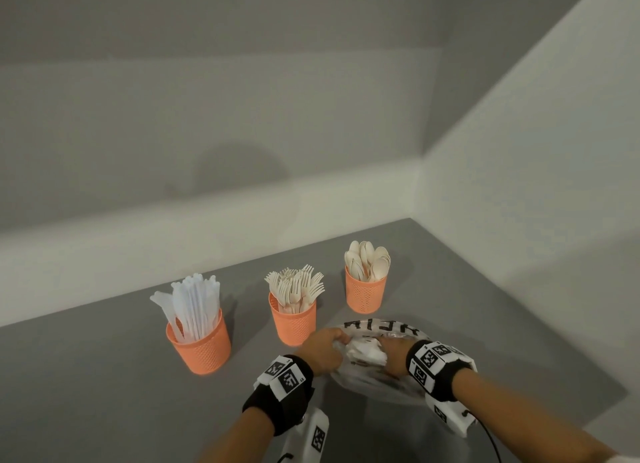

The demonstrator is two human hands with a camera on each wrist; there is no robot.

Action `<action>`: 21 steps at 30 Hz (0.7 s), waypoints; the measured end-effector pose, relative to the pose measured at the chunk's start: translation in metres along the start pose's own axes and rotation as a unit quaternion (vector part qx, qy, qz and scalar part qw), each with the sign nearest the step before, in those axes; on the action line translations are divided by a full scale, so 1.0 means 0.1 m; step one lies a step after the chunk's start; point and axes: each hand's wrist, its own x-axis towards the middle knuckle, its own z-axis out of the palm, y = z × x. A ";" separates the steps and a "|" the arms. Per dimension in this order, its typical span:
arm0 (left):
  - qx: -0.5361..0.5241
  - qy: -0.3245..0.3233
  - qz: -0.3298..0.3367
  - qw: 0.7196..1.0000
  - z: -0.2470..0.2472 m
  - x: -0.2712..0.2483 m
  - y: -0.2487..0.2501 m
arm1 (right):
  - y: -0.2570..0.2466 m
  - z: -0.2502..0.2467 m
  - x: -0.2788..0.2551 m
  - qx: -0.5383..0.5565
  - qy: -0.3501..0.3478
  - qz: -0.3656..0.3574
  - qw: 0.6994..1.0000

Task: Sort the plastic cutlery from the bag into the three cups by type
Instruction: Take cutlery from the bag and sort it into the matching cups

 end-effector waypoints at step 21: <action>-0.067 0.127 -0.022 0.989 0.03 -0.09 0.09 | 0.01 0.03 -0.02 0.078 -0.006 -0.021 0.997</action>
